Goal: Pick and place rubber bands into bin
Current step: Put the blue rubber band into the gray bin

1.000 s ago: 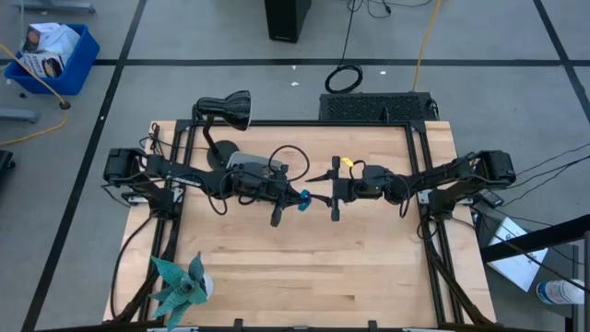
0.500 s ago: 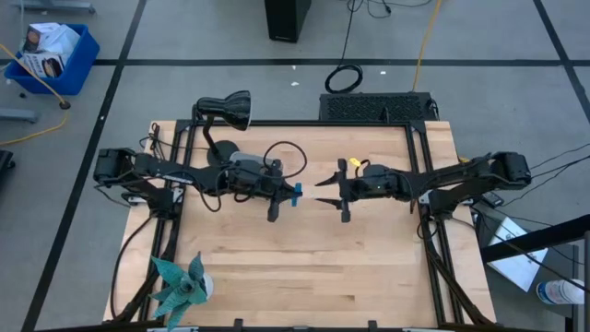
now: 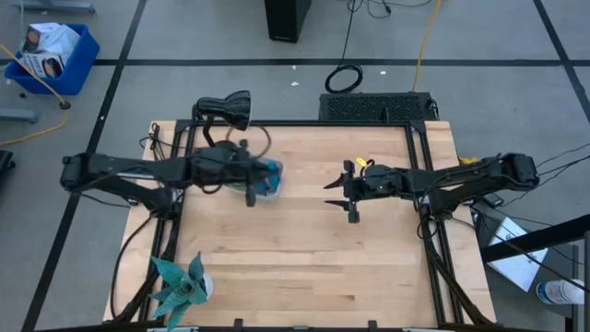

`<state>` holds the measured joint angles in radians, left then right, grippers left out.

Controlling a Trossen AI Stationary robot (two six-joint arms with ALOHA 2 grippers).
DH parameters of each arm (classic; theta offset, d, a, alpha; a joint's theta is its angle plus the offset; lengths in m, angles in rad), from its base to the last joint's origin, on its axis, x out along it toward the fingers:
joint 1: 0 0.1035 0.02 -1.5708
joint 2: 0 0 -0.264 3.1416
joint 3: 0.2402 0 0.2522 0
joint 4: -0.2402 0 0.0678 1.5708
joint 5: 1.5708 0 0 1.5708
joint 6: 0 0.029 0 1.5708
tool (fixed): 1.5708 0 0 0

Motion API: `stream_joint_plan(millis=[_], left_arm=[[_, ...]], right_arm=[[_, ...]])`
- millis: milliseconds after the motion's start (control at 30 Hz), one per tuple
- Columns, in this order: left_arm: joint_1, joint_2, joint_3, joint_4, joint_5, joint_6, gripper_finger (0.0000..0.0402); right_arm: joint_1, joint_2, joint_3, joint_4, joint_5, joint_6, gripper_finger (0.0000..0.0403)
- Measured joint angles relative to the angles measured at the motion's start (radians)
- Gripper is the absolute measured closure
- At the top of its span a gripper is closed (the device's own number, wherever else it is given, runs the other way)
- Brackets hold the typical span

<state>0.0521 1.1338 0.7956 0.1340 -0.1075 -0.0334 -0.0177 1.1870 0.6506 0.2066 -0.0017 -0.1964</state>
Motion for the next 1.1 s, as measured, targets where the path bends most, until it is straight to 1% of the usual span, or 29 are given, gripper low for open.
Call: stream_joint_plan(millis=[100, 233, 367, 533, 767, 867, 967, 1100], left_arm=[[0.0, -0.079, 0.0, -0.067, -0.027, 0.005, 0.0397], [0.0, -0.134, 0.0, -0.162, -0.114, -0.001, 0.0394], [0.0, -0.127, 0.0, -0.267, -0.201, -0.032, 0.0397], [0.003, -0.06, 0.0, -0.331, -0.288, -0.074, 0.0395], [0.052, 0.061, 0.0, -0.357, -0.286, -0.119, 0.0392], [0.078, 0.114, 0.0, -0.383, -0.258, -0.137, 0.0397], [0.097, 0.166, 0.0, -0.395, -0.233, -0.16, 0.0392], [0.116, 0.224, 0.0, -0.397, -0.225, -0.16, 0.0396]], right_arm=[[0.0, 0.0, 0.0, 0.003, 0.0, -0.004, 0.0217], [0.0, 0.0, 0.0, 0.006, 0.0, -0.006, 0.0214], [0.0, 0.0, 0.0, 0.006, 0.0, -0.007, 0.0214], [0.0, 0.0, 0.0, 0.015, 0.0, -0.01, 0.0217], [0.0, 0.0, 0.0, 0.032, 0.0, -0.007, 0.0216], [0.0, 0.0, 0.0, 0.032, 0.0, -0.006, 0.0218], [0.0, 0.0, 0.0, 0.032, 0.0, -0.006, 0.0219], [0.0, 0.0, 0.0, 0.033, 0.0, -0.006, 0.0216]])
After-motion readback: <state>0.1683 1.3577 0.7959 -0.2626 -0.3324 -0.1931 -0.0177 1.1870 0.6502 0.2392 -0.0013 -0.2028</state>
